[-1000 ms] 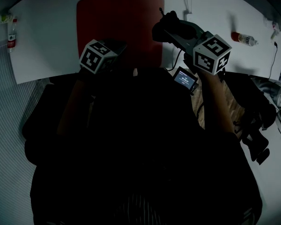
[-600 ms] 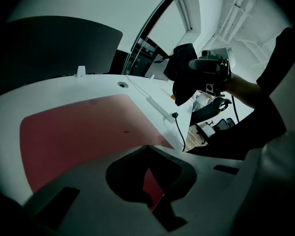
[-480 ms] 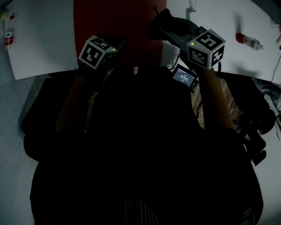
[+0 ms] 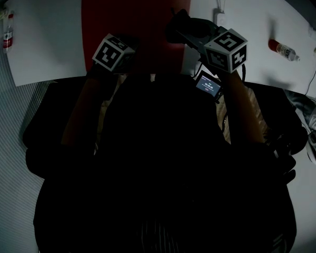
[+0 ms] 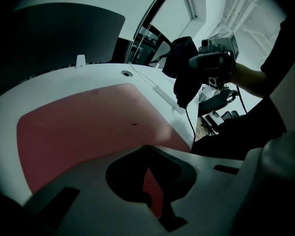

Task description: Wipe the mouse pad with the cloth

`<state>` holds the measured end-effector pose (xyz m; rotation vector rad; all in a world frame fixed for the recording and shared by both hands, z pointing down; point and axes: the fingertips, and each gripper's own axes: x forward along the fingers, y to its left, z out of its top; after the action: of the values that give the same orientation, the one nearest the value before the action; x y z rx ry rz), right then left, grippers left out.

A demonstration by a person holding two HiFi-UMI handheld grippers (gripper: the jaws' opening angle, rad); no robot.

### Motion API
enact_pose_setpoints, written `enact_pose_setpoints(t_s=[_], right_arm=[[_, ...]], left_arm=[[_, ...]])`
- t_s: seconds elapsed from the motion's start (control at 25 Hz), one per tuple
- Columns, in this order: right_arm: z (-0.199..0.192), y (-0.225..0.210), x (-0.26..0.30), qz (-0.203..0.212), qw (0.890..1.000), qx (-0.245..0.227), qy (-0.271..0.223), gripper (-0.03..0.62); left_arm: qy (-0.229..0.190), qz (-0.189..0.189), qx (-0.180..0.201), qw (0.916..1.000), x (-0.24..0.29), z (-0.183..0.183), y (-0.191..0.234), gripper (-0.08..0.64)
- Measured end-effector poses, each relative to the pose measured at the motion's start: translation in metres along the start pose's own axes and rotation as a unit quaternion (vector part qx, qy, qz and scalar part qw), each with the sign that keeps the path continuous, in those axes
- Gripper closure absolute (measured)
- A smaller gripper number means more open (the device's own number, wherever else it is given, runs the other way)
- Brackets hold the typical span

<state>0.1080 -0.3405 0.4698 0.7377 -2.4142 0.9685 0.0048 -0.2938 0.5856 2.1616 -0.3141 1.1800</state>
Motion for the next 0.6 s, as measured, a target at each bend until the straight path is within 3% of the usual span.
enact_pose_setpoints(t_s=[0.6], right_arm=[[-0.029,-0.015,0.028,0.024,0.998,0.002,0.052,0.491]], left_arm=[[0.027,0.002,-0.024,0.9993,0.029,-0.008,0.018,0.56]])
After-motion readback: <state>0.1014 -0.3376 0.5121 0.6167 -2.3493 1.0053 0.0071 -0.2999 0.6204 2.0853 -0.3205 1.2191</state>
